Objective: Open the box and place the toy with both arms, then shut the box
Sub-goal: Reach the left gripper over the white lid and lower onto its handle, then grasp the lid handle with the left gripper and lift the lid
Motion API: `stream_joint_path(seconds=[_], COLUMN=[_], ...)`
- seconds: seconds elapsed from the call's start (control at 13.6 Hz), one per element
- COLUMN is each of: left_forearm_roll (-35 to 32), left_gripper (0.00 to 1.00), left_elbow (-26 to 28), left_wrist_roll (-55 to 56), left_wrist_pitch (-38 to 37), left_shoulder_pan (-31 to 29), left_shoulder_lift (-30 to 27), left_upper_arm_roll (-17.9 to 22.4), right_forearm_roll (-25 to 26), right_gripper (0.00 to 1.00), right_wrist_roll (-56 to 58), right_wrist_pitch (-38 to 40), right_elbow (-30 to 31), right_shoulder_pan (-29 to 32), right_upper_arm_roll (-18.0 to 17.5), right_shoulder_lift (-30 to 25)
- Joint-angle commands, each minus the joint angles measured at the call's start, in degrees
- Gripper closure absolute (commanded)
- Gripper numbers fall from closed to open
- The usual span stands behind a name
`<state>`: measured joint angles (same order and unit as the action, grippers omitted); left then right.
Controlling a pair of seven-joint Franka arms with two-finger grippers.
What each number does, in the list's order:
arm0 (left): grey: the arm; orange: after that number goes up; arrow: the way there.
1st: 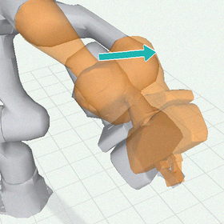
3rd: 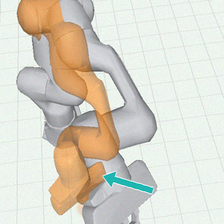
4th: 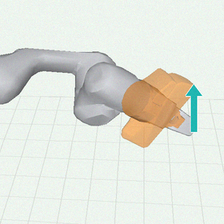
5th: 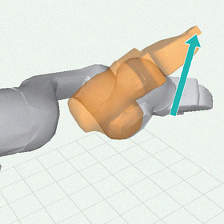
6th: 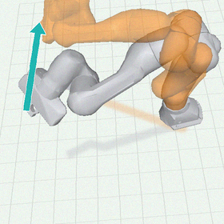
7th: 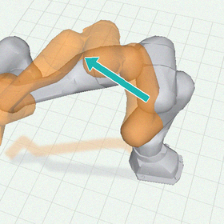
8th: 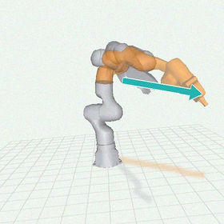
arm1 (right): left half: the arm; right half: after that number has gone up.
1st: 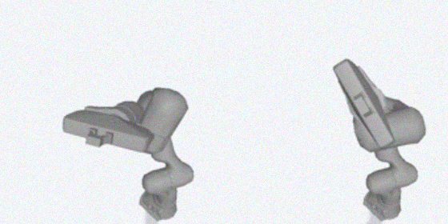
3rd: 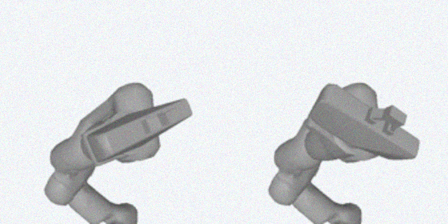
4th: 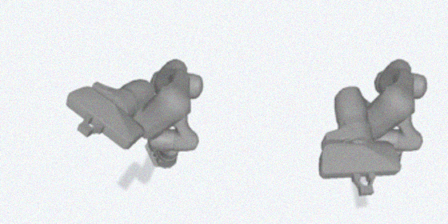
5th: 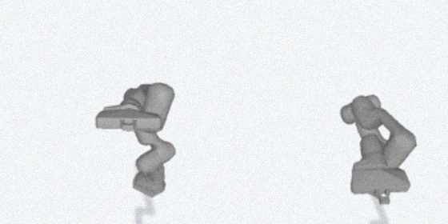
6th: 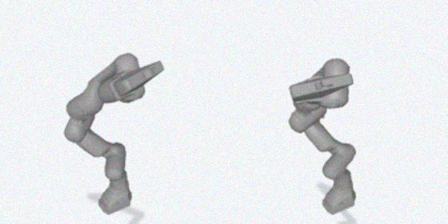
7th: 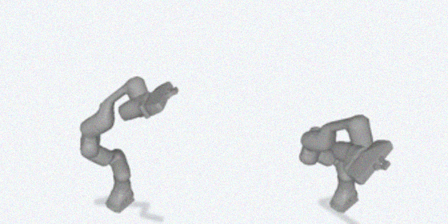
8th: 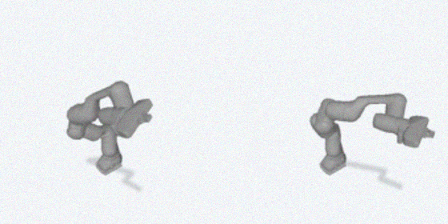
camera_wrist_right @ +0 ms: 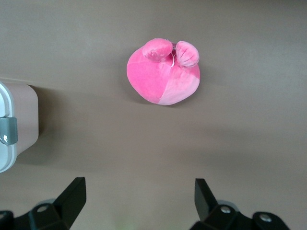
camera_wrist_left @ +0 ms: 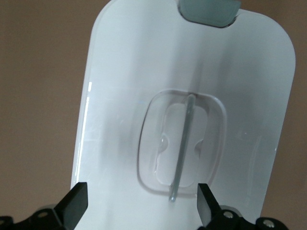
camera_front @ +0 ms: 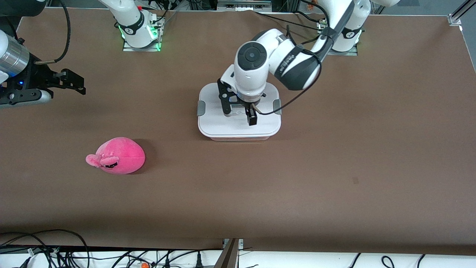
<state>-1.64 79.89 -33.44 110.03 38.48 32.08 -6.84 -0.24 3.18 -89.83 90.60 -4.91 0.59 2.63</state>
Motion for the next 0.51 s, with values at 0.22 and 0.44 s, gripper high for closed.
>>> stream_joint_path(seconds=[0.22,0.44], left_forearm_roll=[-2.1,-3.8], left_gripper=[0.00,0.00], left_elbow=[-0.2,0.0], left_wrist_roll=[-0.8,-0.6], left_wrist_pitch=[2.3,2.1], left_shoulder_pan=[1.5,2.3], left_shoulder_lift=[2.4,2.5], left_upper_arm_roll=[0.8,0.7], right_forearm_roll=[-0.1,0.4], right_gripper=[0.00,0.00], right_wrist_roll=[1.1,2.1], right_wrist_pitch=[0.5,0.6], right_elbow=[-0.7,-0.7], right_shoulder_pan=[0.3,0.2], right_upper_arm_roll=[0.3,0.1], right_shoulder_lift=[0.0,0.0])
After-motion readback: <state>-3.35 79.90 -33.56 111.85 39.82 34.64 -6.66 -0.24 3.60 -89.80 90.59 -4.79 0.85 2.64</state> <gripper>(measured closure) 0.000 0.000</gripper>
